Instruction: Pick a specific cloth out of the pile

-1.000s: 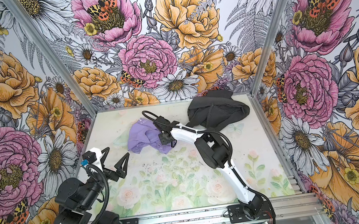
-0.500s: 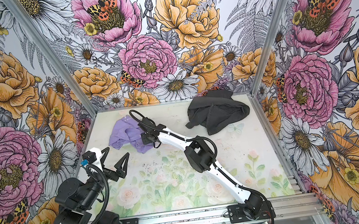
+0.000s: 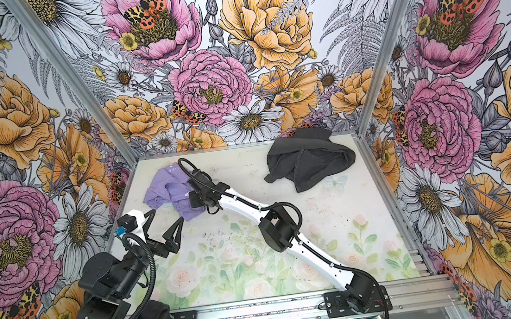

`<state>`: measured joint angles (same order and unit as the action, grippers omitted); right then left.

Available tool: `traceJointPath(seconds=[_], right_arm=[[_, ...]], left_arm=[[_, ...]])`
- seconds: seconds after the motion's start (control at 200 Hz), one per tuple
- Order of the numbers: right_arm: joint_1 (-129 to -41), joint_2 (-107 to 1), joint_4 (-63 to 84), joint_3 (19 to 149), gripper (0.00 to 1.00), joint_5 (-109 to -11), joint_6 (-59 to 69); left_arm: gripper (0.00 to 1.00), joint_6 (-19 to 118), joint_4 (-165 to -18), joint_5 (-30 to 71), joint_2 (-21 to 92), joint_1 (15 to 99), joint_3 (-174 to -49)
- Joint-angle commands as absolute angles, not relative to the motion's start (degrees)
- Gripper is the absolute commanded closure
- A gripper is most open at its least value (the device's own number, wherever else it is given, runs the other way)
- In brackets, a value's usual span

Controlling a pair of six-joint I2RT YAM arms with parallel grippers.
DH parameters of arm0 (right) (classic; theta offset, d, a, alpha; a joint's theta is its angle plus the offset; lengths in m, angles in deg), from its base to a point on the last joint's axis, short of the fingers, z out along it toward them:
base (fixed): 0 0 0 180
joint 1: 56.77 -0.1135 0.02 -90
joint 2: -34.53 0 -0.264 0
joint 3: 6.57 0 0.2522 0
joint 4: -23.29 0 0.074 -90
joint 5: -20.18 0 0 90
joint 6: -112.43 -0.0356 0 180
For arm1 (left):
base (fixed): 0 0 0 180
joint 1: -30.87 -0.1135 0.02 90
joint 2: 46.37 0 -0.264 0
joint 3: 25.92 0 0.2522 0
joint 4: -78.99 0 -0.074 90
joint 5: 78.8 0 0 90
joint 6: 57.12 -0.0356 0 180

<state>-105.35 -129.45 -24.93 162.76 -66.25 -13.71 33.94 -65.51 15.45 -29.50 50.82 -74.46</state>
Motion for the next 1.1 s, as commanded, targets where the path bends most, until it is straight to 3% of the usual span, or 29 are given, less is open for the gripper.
traceJointPath(seconds=[0.0,0.21,0.591,0.841,1.096], right_arm=[[-105.47,-126.82,-23.25,162.83,0.73,-65.76,-13.01],[-105.69,-118.59,-23.26,157.01,0.59,-67.3,-11.21],[-106.43,-98.44,-22.19,140.85,0.47,-72.67,-7.02],[-105.44,-76.45,-9.6,113.94,0.43,-76.68,-4.02],[-99.28,-53.09,2.76,84.6,0.39,-79.57,-2.51]], left_arm=[[0.01,33.14,-64.86,14.48,-29.05,50.22,-74.24],[0.01,33.05,-64.75,13.7,-29.13,50.03,-74.13],[0.01,32.7,-64.56,11.18,-28.09,48.85,-74.05],[0.01,33.23,-63.26,4.07,-25.67,48.37,-74.86],[0.01,43.98,-66.93,-7.41,-19.94,48.36,-75.8]])
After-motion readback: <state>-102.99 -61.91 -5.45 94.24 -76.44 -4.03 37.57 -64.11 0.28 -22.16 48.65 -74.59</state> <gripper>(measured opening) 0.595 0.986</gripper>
